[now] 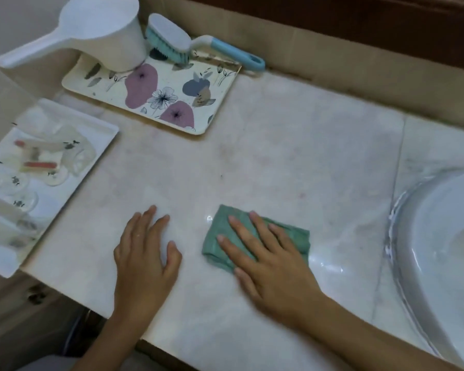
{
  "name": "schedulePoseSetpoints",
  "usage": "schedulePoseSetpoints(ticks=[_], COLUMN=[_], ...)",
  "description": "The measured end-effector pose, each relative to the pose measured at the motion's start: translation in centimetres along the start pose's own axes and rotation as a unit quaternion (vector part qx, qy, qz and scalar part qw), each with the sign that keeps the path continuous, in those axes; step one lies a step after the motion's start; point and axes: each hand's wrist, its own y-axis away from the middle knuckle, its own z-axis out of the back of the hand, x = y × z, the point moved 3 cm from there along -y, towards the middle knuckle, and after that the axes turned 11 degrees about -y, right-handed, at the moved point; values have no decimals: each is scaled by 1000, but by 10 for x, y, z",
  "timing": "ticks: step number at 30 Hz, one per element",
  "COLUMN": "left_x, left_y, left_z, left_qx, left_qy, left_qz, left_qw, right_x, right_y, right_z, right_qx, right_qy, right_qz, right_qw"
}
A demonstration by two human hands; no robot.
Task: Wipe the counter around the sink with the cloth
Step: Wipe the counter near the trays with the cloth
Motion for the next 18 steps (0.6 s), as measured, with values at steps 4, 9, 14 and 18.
schedulePoseSetpoints(ticks=[4,9,14,18], left_x=[-1,-3,7,23], left_y=[-1,0,1,7], left_z=[-1,1,12,25], left_qx=[-2,-22,-96,-195], left_qy=[4,5,190,268], left_qz=[-2,-13,25,130], left_qw=[1000,1000,977,935], right_x=[-88,-160,-57,70], right_y=[21,-95,-161,-90], right_z=[36,78,38,-29], right_qx=[-26,-119,-107,-56], right_qy=[62,-1,-25,-39], right_qz=[-36,-303,-259,-69], right_qw=[997,946,960,995])
